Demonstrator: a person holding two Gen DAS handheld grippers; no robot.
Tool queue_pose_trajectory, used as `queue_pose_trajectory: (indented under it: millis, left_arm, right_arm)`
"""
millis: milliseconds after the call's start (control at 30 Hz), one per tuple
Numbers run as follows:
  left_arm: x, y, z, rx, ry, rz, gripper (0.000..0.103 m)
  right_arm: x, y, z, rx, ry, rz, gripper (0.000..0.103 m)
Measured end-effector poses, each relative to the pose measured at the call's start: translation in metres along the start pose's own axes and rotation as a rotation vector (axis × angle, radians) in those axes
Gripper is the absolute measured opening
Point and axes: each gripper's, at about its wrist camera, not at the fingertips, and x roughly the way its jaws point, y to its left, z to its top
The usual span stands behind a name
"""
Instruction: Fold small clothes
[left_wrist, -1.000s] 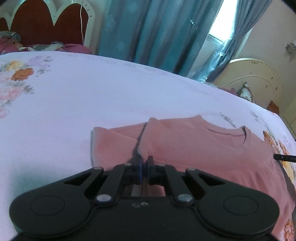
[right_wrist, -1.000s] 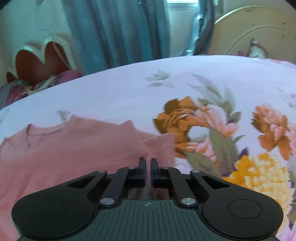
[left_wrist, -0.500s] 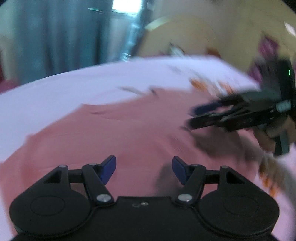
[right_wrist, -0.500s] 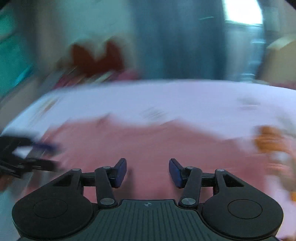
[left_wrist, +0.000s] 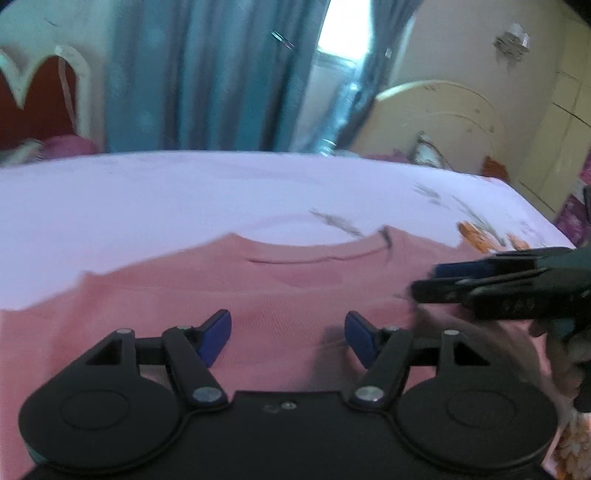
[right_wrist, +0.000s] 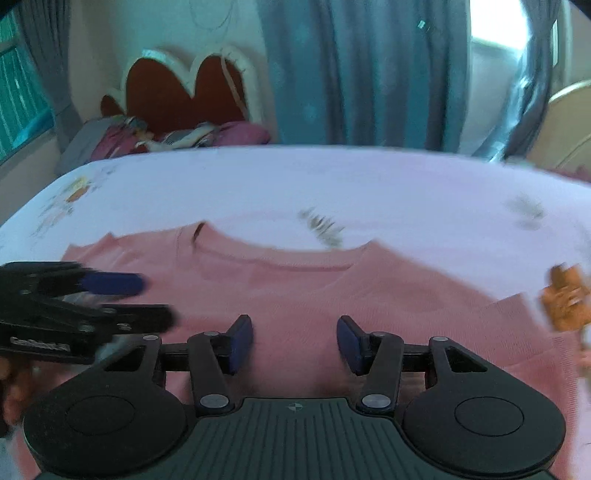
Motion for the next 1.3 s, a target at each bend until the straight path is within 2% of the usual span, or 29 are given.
queue_pose_trajectory:
  millis: [67,100,200,267,300,367,433,467,533,600,700,800,867,900,967,1033,1100,1167,1233,1300]
  left_arm:
    - [-0.003,0.002,0.0,-0.049,-0.003,0.015,0.067]
    - [0.002,-0.002,0.002,-0.062,0.011,0.005,0.067]
    - [0.012,-0.019,0.002,0.007,0.048,0.049,0.067]
    - [0.009,-0.014,0.0,0.015,0.041,0.059,0.069]
    - [0.005,-0.004,-0.002,0.018,0.041,0.086,0.068]
    - [-0.005,0.02,-0.007,0.013,0.027,0.152,0.067]
    - [-0.016,0.049,-0.015,-0.013,0.027,0.208,0.069]
    - [-0.021,0.062,-0.018,-0.037,0.025,0.208,0.069]
    - [-0.03,0.07,-0.017,-0.094,0.016,0.202,0.067]
    - [-0.037,0.054,-0.016,-0.093,-0.019,0.213,0.067]
    - [-0.044,0.014,-0.02,-0.064,-0.057,0.128,0.067]
    - [-0.037,-0.027,-0.03,0.004,-0.015,0.061,0.067]
    - [-0.032,-0.037,-0.041,0.035,0.02,0.038,0.069]
    - [-0.033,-0.037,-0.046,0.057,0.022,0.065,0.069]
    - [-0.043,-0.023,-0.053,0.031,0.011,0.084,0.069]
    - [-0.055,0.0,-0.056,-0.02,0.004,0.139,0.068]
    - [-0.069,0.019,-0.064,-0.047,-0.012,0.132,0.068]
    - [-0.07,0.016,-0.066,-0.024,0.02,0.183,0.067]
    - [-0.075,0.0,-0.067,-0.006,0.001,0.142,0.068]
    - [-0.081,-0.024,-0.07,0.017,-0.027,0.096,0.068]
  right_arm:
    - [-0.003,-0.002,0.002,0.058,0.002,0.038,0.051]
    - [-0.001,0.005,0.001,0.048,0.013,0.048,0.051]
    - [0.012,0.028,-0.004,-0.027,0.034,0.028,0.051]
    - [0.009,0.023,-0.005,-0.024,0.023,-0.002,0.051]
    - [0.006,0.013,-0.005,-0.011,0.013,-0.041,0.051]
    - [-0.002,-0.023,-0.008,0.028,0.01,-0.193,0.051]
    - [-0.01,-0.062,-0.012,0.101,0.017,-0.28,0.051]
    - [-0.015,-0.078,-0.013,0.122,0.021,-0.302,0.051]
    - [-0.023,-0.083,-0.009,0.139,0.037,-0.276,0.051]
    - [-0.037,-0.068,-0.007,0.132,-0.01,-0.245,0.051]
    - [-0.049,-0.022,-0.016,0.107,-0.038,-0.089,0.051]
    - [-0.042,0.023,-0.035,-0.004,0.007,-0.008,0.051]
    - [-0.039,0.043,-0.049,-0.099,0.019,-0.021,0.051]
    - [-0.04,0.044,-0.053,-0.124,0.022,-0.041,0.051]
    - [-0.048,0.022,-0.058,-0.07,0.018,-0.075,0.051]
    - [-0.06,-0.014,-0.063,0.015,0.009,-0.193,0.051]
    - [-0.07,-0.047,-0.071,0.107,0.031,-0.265,0.051]
    - [-0.079,-0.064,-0.077,0.155,0.048,-0.25,0.051]
    - [-0.094,-0.051,-0.077,0.137,0.014,-0.243,0.051]
    - [-0.105,-0.024,-0.074,0.091,-0.043,-0.192,0.051]
